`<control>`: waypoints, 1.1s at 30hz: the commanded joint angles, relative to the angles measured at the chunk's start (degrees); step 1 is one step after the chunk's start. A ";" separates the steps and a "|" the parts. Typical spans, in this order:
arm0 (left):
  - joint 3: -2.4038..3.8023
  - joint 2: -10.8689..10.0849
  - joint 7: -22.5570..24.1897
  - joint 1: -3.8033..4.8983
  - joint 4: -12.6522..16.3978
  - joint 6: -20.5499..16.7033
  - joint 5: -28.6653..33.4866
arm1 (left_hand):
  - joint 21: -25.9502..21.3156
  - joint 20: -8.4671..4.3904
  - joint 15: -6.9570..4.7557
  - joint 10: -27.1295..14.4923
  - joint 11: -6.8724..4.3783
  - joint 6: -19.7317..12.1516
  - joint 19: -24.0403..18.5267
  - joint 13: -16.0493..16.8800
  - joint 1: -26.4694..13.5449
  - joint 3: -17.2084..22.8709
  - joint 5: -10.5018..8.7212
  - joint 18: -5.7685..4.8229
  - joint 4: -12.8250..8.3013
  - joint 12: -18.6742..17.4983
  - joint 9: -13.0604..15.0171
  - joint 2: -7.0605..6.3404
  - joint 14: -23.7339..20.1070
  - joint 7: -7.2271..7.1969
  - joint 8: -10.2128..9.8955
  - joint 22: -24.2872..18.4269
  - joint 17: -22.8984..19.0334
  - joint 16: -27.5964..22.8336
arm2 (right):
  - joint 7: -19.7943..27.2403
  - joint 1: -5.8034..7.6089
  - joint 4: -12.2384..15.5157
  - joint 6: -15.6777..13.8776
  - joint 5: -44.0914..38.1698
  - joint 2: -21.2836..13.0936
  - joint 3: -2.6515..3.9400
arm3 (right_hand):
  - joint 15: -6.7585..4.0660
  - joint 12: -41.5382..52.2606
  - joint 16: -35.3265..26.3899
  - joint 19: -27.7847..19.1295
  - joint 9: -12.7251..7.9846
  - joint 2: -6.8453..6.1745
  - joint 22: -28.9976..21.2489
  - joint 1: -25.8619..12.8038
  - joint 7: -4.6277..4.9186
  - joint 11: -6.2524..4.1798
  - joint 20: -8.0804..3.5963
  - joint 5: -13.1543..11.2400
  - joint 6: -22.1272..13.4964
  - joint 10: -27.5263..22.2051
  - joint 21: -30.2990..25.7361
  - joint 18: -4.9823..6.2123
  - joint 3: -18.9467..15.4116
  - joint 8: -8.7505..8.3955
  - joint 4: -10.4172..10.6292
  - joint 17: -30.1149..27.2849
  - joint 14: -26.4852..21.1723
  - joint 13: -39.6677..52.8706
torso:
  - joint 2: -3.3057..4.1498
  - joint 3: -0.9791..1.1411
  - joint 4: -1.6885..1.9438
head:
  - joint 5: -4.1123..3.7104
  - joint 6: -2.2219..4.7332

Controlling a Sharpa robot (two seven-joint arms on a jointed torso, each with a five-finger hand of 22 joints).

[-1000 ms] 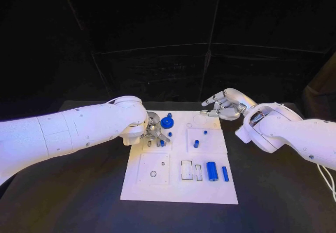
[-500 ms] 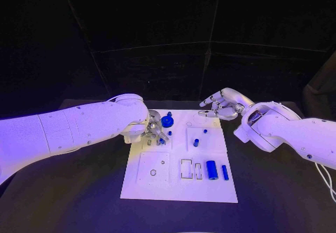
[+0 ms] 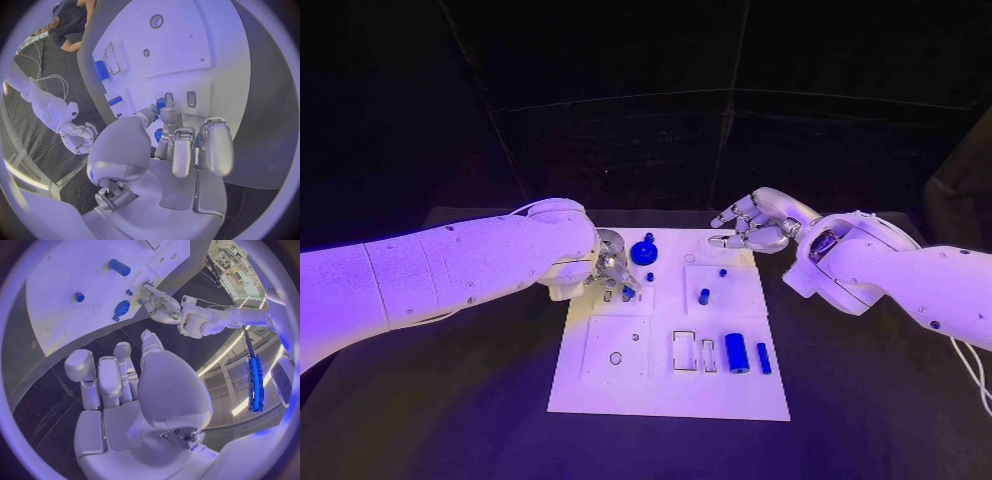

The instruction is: Assemble the parts on the task board

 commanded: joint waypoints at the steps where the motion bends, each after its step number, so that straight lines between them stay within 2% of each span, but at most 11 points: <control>1: 0.03 -0.70 2.06 0.07 0.91 -4.29 0.04 | -0.19 0.35 0.18 0.15 -0.13 0.25 0.33 -1.26 -1.61 11.48 -0.09 -0.93 -8.97 -1.17 0.22 -0.84 6.02 -0.01 0.46 0.03 15.09 0.37 | -0.51 0.11 -0.16 1.23 -0.72 0.10 0.02 | -0.02 -0.09 -0.29 -0.40 0.04 0.04 0.01 0.29 -0.28 -0.03 0.05 0.18 -0.12 -0.27 -0.34 0.74 -0.29 0.20 0.10 -0.03 -0.20 0.03 | -0.05 0.06 0.06 | 0.11 0.22; 5: 0.00 -1.82 2.81 0.04 2.29 -7.33 0.11 | -0.13 0.30 0.16 0.40 -0.16 0.40 0.40 -1.62 -2.35 12.84 -0.07 -0.94 -9.27 -1.45 0.37 -1.27 6.02 -0.15 0.70 0.18 15.09 0.37 | -0.54 0.11 -0.27 1.26 -0.73 0.12 0.02 | -0.02 -0.08 -0.30 -0.44 0.04 0.07 -0.06 0.26 -0.28 -0.02 0.05 0.14 -0.12 -0.26 -0.40 0.75 -0.34 0.21 0.15 0.00 -0.19 0.02 | -0.05 0.03 0.11 | 0.37 0.14; 11: -0.05 -2.93 3.46 -0.38 3.89 -11.08 0.14 | 0.21 0.24 0.02 1.16 -0.24 0.60 0.65 -1.12 -3.24 14.30 -0.08 -1.06 -9.59 -0.94 0.50 -1.81 6.02 -0.28 0.95 0.81 15.09 0.37 | -0.50 0.11 -0.36 1.26 -0.73 0.09 0.01 | -0.02 -0.09 -0.38 -0.42 0.04 0.11 -0.07 0.22 -0.27 -0.02 0.05 0.08 -0.12 -0.27 -0.43 0.75 -0.42 0.22 0.22 -0.06 -0.19 -0.03 | -0.16 0.16 0.47 | 0.48 -0.03; 14: -0.08 -3.24 3.53 -0.97 4.42 -12.31 0.14 | 0.31 0.22 0.00 1.30 -0.26 0.64 0.71 -1.01 -3.37 14.55 -0.07 -1.09 -9.67 -0.82 0.51 -1.91 6.02 -0.31 0.98 0.97 15.09 0.37 | -0.48 0.10 -0.40 1.28 -0.73 0.07 0.01 | -0.02 -0.09 -0.39 -0.43 0.04 0.11 -0.08 0.22 -0.27 -0.02 0.05 0.07 -0.12 -0.27 -0.44 0.75 -0.42 0.22 0.23 -0.06 -0.19 -0.03 | -0.19 0.20 0.65 | 0.41 -0.16; 18: -0.11 -3.46 3.37 -1.96 4.65 -13.46 -0.24 | 0.37 0.20 -0.02 1.42 -0.28 0.66 0.75 -0.90 -3.46 14.76 -0.07 -1.10 -9.73 -0.71 0.52 -1.97 6.02 -0.32 1.01 1.08 15.09 0.37 | -0.44 0.10 -0.44 1.28 -0.73 0.03 0.01 | -0.02 -0.08 -0.40 -0.43 0.04 0.12 -0.10 0.21 -0.27 -0.02 0.05 0.03 -0.11 -0.26 -0.46 0.75 -0.45 0.23 0.25 -0.06 -0.19 -0.04 | -0.16 0.20 0.63 | 0.45 -0.58; 22: -0.14 -3.58 3.22 -2.49 4.67 -14.01 -0.68 | 0.55 0.16 -0.06 1.70 -0.33 0.71 0.86 -0.53 -3.58 15.12 -0.05 -1.16 -9.88 -0.36 0.54 -2.10 6.02 -0.36 1.06 1.38 15.09 0.37 | -0.43 0.10 -0.41 1.26 -0.73 -0.05 0.01 | -0.02 -0.08 -0.40 -0.43 0.04 0.12 -0.10 0.21 -0.27 -0.02 0.05 0.03 -0.11 -0.26 -0.46 0.75 -0.45 0.23 0.25 -0.06 -0.19 -0.04 | -0.17 0.31 0.51 | 0.62 -0.71; 28: -0.20 -3.78 2.67 -2.86 4.97 -13.51 -1.02 | 0.76 0.12 -0.10 2.04 -0.36 0.76 0.99 -0.12 -3.73 15.51 -0.04 -1.22 -10.03 0.05 0.53 -2.23 6.02 -0.38 1.09 1.74 15.09 0.37 | -0.44 0.10 -0.41 1.27 -0.73 -0.13 0.01 | -0.01 -0.04 -0.44 -0.41 0.05 0.14 -0.09 0.20 -0.27 -0.02 0.05 -0.07 -0.11 -0.24 -0.48 0.75 -0.51 0.25 0.29 -0.07 -0.18 -0.03 | -0.05 0.21 0.53 | 0.64 -0.88; 33: -0.24 -3.90 2.29 -2.99 5.30 -12.69 -1.11 | 0.88 0.09 -0.13 2.20 -0.40 0.80 1.07 0.03 -3.79 15.84 0.03 -1.26 -10.23 0.22 0.52 -2.38 6.02 -0.41 1.11 1.96 15.09 0.37 | -0.43 0.10 -0.44 1.31 -0.73 -0.10 0.01 | -0.01 -0.04 -0.44 -0.41 0.05 0.14 -0.09 0.20 -0.27 -0.02 0.05 -0.07 -0.11 -0.24 -0.48 0.75 -0.51 0.25 0.29 -0.07 -0.18 -0.03 | -0.09 0.24 0.53 | 0.67 -1.00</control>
